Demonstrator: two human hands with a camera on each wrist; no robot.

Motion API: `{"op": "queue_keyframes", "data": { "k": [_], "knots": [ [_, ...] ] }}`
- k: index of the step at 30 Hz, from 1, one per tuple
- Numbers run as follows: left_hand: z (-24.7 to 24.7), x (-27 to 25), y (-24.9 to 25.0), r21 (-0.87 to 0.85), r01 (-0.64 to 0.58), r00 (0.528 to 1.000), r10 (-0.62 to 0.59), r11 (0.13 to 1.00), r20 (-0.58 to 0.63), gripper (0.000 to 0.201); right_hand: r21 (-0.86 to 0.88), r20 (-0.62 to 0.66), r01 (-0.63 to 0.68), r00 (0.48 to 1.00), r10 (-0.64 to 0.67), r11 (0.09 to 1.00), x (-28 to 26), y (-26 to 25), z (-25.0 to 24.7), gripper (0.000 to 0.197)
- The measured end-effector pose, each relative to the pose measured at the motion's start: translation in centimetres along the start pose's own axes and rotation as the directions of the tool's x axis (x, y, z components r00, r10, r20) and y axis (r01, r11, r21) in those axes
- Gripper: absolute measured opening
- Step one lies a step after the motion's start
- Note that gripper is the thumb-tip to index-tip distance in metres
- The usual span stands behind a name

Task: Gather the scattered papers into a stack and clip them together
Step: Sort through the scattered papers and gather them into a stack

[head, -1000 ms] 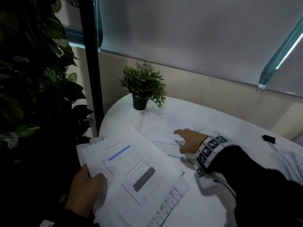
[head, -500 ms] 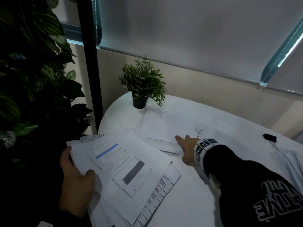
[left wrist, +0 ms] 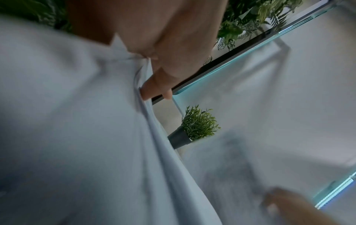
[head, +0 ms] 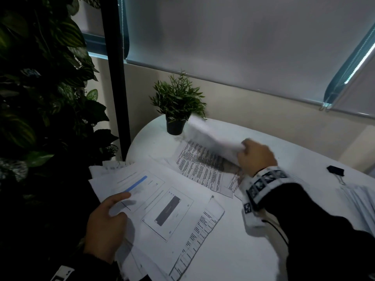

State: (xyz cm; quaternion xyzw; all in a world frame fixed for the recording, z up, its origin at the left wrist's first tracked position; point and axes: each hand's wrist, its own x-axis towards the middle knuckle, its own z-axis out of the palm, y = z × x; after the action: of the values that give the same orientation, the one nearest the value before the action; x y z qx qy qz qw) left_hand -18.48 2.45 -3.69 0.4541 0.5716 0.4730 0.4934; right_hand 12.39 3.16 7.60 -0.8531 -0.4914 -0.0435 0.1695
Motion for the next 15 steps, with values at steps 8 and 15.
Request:
{"op": "queue_keyframes", "data": {
  "k": [8, 15],
  "knots": [
    [1.6, -0.7, 1.2, -0.361, 0.202, 0.977, -0.162, 0.911, 0.138, 0.025, 0.852, 0.516, -0.518, 0.804, -0.294, 0.078, -6.0, -1.7, -0.5, 0.038],
    [2.0, -0.4, 0.9, -0.485, 0.236, 0.971, -0.192, 0.842, 0.14, 0.034, 0.59, 0.677, -0.464, 0.73, -0.092, 0.661, -9.9, 0.4, 6.1, 0.044]
  ]
}}
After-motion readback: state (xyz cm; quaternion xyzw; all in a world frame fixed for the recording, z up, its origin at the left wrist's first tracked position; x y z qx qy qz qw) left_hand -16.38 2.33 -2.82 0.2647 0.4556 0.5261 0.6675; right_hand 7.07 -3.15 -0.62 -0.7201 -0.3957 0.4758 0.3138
